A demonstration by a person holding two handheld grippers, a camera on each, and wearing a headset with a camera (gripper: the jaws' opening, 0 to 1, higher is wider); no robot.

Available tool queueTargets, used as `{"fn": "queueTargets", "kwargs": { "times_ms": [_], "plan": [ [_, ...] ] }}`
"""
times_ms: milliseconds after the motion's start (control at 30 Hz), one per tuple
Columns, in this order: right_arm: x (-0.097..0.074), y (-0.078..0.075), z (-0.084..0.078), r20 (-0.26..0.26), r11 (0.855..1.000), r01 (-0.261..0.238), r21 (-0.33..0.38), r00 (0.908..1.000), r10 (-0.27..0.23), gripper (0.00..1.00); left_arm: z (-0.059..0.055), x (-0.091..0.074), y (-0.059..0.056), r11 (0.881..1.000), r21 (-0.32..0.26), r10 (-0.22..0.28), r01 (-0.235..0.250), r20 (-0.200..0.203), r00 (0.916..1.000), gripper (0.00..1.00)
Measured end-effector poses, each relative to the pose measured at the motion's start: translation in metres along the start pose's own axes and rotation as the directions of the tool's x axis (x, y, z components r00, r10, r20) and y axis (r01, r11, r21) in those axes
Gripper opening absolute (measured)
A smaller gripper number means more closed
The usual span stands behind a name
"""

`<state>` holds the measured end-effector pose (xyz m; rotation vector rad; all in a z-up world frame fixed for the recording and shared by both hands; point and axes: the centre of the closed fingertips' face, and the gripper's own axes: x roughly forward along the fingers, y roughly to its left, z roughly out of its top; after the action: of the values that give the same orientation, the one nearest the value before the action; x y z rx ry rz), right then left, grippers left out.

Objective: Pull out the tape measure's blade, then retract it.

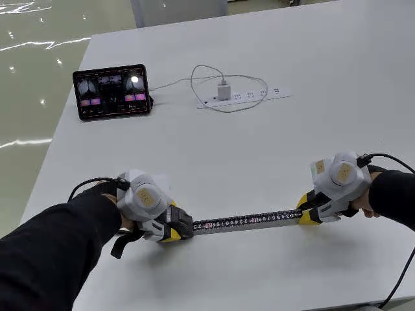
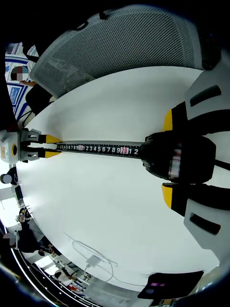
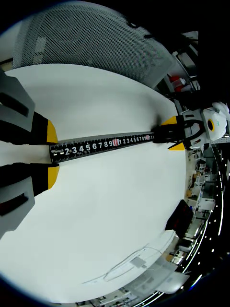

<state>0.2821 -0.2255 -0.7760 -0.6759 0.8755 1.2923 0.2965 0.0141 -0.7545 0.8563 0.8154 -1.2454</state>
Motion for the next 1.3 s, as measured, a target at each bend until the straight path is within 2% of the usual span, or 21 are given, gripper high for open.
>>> {"fn": "queueTargets", "kwargs": {
  "times_ms": [433,633,867,933,967,1200,1300],
  "plan": [
    [-0.0019,0.0029,0.002,-0.002,1.0,0.006,-0.004,1.0,-0.006,0.1,-0.0003,0.0006,0.0007,1.0,-0.002,0.0,0.0,0.007,1.0,0.33],
    [-0.002,0.0029,0.0027,0.003,1.0,0.006,0.017,1.0,-0.006,0.1,0.0002,0.0011,0.0012,1.0,-0.007,0.004,-0.004,0.008,1.0,0.33],
    [-0.0012,0.0022,0.0024,-0.023,1.0,0.002,-0.013,0.9997,-0.003,0.11,0.0005,0.001,0.001,1.0,-0.01,0.005,-0.004,0.01,0.9999,0.33],
    [-0.0011,0.0022,0.0027,-0.028,1.0,0.005,-0.007,0.9996,-0.005,0.11,0.0009,0.0015,0.0012,1.0,-0.021,0.008,-0.008,0.004,1.0,0.33],
    [-0.0012,0.0025,0.0028,-0.03,1.0,0.006,-0.004,0.9995,-0.006,0.11,0.0006,0.0015,0.0008,1.0,-0.006,0.008,-0.008,-0.003,1.0,0.33],
    [-0.0009,0.0017,0.0019,-0.05,1.0,0.004,-0.02,0.9988,-0.005,0.12,0.0014,0.001,0.0027,0.999,-0.029,0.025,-0.024,0.025,0.9994,0.34],
    [-0.001,0.0015,0.0017,-0.051,1.0,0.001,-0.024,0.9987,-0.003,0.12,0.0009,0.0005,0.0022,0.999,-0.026,0.024,-0.023,0.022,0.9995,0.34]
  ]
}}
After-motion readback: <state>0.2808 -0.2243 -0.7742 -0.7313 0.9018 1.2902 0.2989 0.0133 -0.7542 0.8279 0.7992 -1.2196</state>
